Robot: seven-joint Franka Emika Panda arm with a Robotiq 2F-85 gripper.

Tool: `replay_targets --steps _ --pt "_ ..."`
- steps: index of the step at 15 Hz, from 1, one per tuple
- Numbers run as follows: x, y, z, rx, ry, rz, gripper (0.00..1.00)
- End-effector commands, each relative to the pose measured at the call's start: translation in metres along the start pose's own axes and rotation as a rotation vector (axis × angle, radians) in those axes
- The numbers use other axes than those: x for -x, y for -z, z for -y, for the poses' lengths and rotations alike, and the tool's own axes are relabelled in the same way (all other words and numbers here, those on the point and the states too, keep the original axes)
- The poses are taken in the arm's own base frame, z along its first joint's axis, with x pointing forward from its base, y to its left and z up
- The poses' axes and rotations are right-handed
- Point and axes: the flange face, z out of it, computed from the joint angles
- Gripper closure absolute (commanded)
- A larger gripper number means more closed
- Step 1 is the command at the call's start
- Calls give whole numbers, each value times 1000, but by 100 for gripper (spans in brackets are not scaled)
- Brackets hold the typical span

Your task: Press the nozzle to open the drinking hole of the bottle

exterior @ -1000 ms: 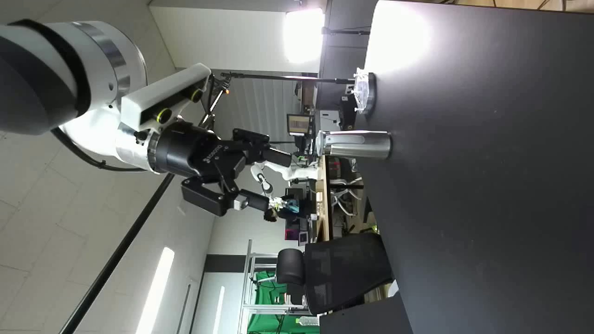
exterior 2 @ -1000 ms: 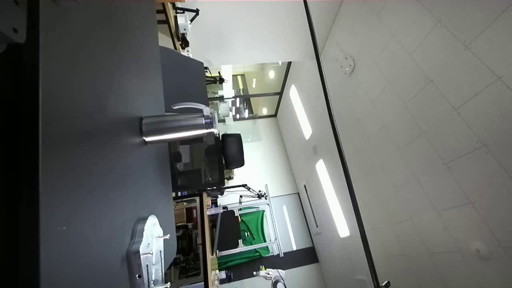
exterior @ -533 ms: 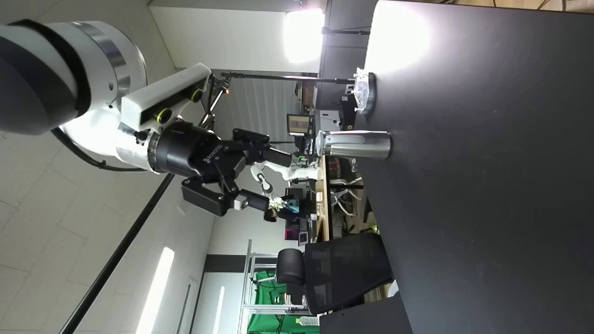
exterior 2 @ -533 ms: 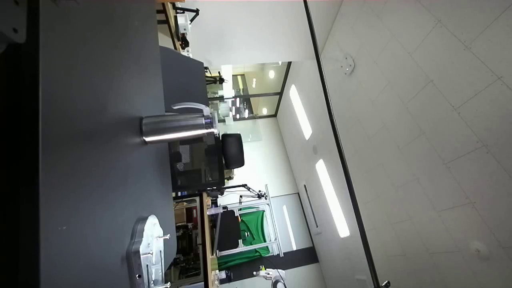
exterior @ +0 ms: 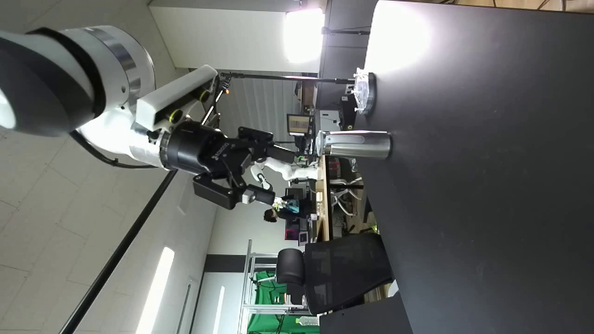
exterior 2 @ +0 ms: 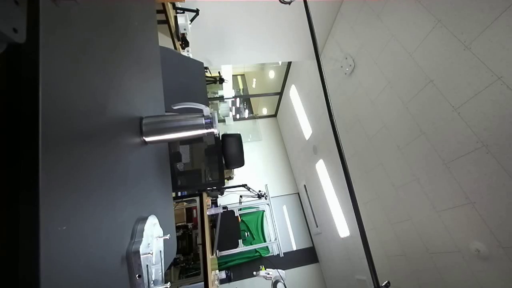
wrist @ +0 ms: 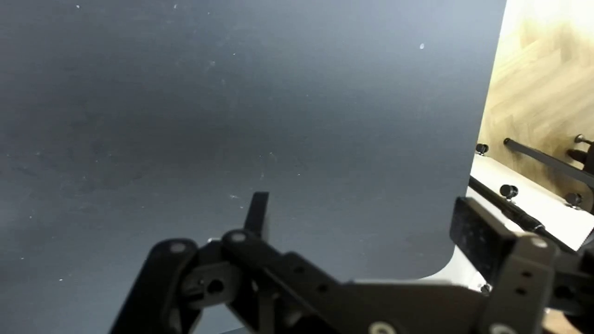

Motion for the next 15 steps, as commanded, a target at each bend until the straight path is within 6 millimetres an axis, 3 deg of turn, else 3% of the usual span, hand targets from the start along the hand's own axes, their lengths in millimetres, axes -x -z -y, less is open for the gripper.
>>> replay_targets --steps 1,6,8,12,15 --pt "-39 8 -48 30 -47 -21 0" --pt "-106 35 -142 101 -160 -104 0" --pt "-135 48 -177 141 -204 -152 27" --pt "-188 66 -239 223 -290 -228 55" --pt "-217 72 -275 281 -347 -262 75"
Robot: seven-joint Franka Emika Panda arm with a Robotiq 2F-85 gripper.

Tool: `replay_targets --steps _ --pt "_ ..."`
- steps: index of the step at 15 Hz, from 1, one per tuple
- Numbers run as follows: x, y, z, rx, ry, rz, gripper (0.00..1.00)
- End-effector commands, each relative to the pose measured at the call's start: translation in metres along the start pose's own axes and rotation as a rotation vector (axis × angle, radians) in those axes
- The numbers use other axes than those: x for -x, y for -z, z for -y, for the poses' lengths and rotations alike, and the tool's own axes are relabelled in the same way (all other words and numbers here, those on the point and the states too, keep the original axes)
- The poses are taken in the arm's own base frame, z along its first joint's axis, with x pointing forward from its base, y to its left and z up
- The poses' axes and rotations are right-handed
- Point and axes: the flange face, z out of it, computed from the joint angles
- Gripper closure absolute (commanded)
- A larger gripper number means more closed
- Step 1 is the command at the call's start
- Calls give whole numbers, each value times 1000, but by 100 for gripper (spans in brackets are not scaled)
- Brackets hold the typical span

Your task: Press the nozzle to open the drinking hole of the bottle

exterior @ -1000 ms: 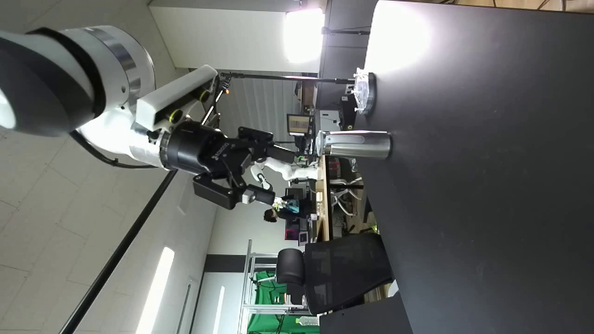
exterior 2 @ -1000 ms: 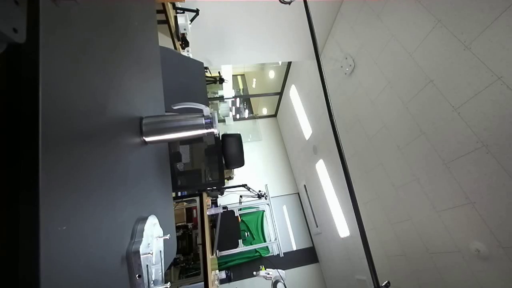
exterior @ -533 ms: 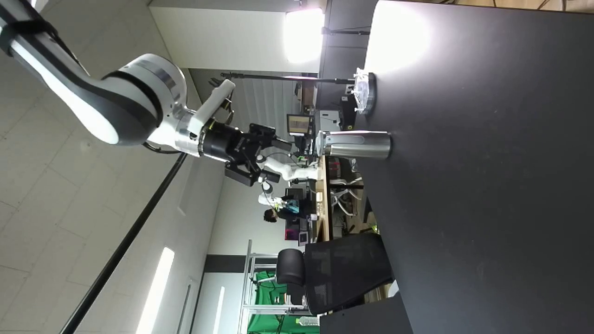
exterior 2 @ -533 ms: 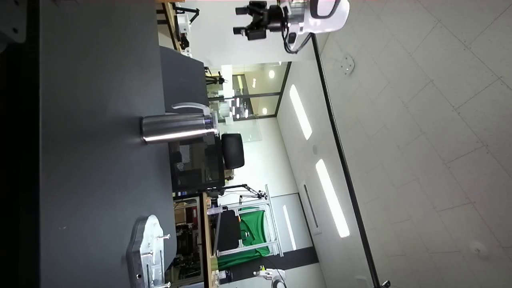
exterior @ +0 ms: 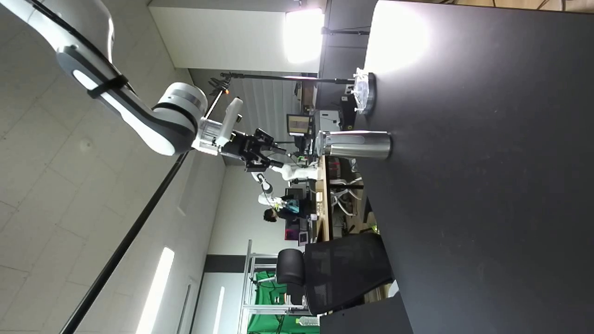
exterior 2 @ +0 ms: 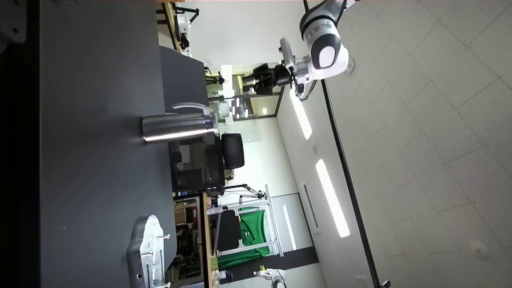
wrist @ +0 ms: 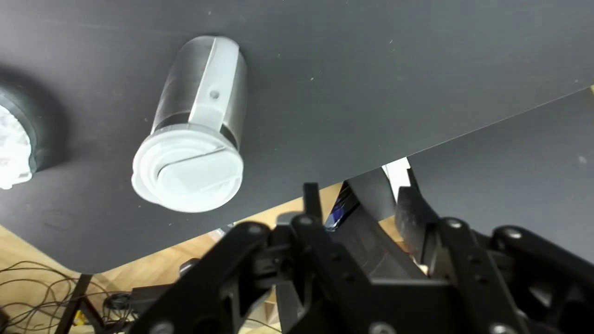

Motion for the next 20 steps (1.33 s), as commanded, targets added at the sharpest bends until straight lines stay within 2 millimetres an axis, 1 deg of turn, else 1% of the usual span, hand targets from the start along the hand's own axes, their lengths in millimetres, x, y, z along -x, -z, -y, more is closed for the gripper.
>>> replay_targets --steps 1,3,4,7,11,14,18,20 --pt "-51 -15 -24 72 -90 -38 83" --pt "-65 -24 -40 90 -144 -37 97" --pt "-69 -30 -48 95 -170 -27 99" --pt "-71 -51 -63 125 -218 4 100" --pt "-69 -71 -71 158 -255 61 100" --pt "-67 -75 -76 202 -275 104 100" --pt "-63 -72 -83 256 -273 172 100" --pt "-63 -71 -88 270 -270 174 100"
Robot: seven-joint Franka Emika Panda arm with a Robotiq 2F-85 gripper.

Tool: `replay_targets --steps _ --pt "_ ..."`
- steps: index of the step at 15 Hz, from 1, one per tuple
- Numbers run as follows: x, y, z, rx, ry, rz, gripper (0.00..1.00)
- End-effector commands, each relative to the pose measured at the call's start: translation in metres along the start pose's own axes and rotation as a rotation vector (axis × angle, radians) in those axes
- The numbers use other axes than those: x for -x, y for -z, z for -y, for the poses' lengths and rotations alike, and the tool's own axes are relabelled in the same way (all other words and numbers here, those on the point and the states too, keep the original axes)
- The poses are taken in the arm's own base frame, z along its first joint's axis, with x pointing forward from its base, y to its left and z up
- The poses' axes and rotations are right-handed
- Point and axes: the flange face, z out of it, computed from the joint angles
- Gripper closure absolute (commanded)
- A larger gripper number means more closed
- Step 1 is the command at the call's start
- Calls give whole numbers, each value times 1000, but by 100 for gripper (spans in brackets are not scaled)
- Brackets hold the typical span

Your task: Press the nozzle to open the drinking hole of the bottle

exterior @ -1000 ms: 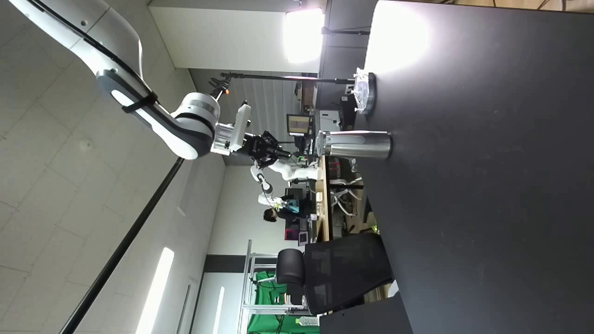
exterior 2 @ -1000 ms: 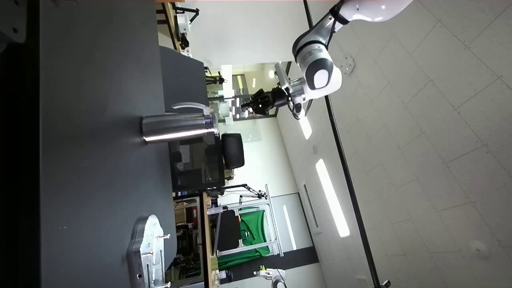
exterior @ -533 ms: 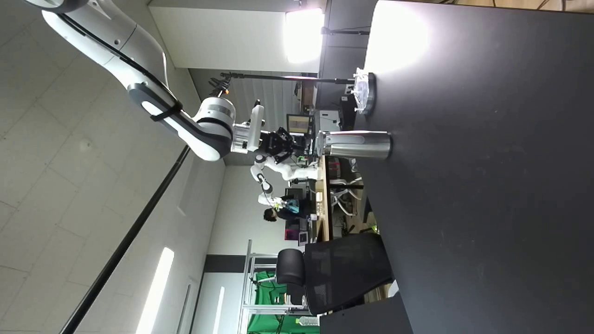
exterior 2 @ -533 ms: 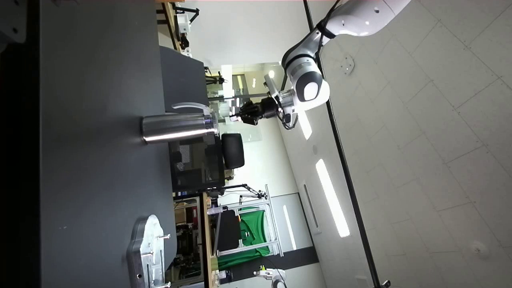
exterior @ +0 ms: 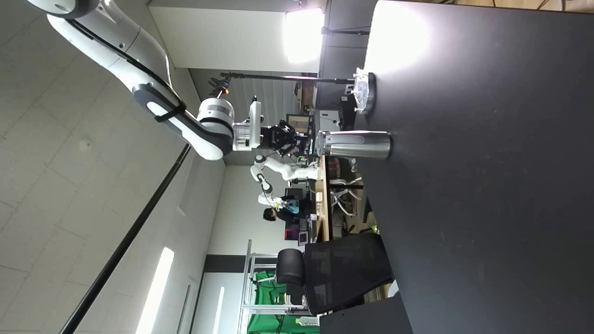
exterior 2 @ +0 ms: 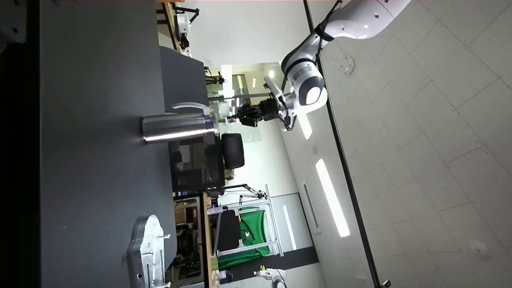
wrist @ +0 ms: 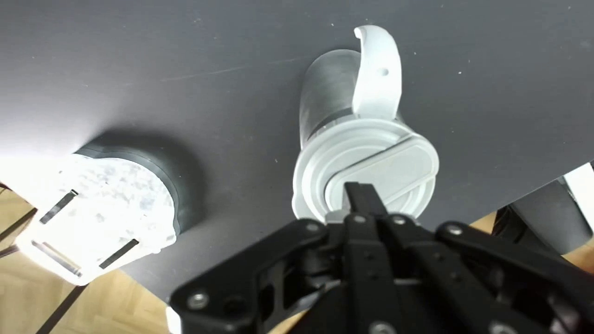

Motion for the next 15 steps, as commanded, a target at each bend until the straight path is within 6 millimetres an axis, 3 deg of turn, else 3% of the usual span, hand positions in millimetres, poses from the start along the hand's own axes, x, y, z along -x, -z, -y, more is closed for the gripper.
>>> replay_targets --steps 1,15 --pt "-7 5 -5 29 -27 -6 100" --pt "-6 2 -8 1 -13 -19 99"
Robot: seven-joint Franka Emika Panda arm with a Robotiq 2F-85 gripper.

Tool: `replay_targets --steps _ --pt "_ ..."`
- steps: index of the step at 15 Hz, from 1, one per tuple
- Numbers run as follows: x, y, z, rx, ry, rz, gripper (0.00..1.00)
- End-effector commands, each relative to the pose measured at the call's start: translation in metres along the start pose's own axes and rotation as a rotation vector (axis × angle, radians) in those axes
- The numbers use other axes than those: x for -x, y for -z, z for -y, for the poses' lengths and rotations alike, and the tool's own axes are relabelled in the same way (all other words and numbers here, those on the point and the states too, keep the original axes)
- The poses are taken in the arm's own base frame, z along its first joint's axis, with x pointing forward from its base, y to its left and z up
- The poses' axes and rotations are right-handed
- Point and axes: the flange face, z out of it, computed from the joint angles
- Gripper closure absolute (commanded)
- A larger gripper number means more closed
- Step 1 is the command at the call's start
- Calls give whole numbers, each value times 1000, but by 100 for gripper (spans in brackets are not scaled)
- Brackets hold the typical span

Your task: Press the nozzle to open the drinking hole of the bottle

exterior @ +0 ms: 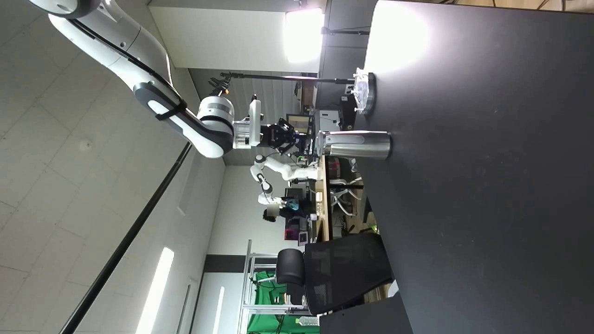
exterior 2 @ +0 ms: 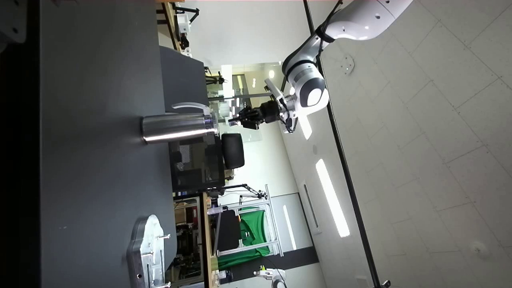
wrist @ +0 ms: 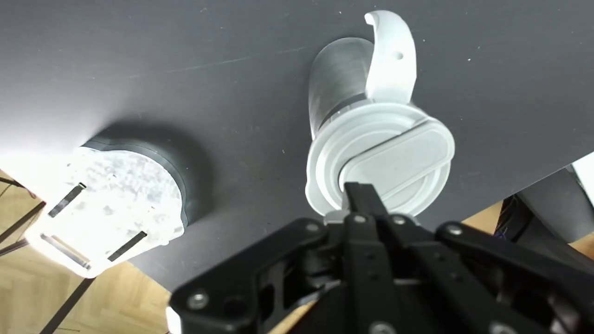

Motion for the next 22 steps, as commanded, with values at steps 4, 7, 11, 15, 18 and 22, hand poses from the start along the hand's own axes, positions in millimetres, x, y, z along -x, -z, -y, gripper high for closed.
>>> replay_targets --steps 4,7,11,15,18,22 --pt "-5 -6 -3 30 78 6 100" --pt "-11 -10 -7 17 115 12 100" --pt "-18 -14 -6 17 152 -3 100" --pt "-21 -16 3 15 175 -19 100" --pt "-22 -18 8 22 181 -14 100" --pt "-26 -24 9 31 178 -1 100"
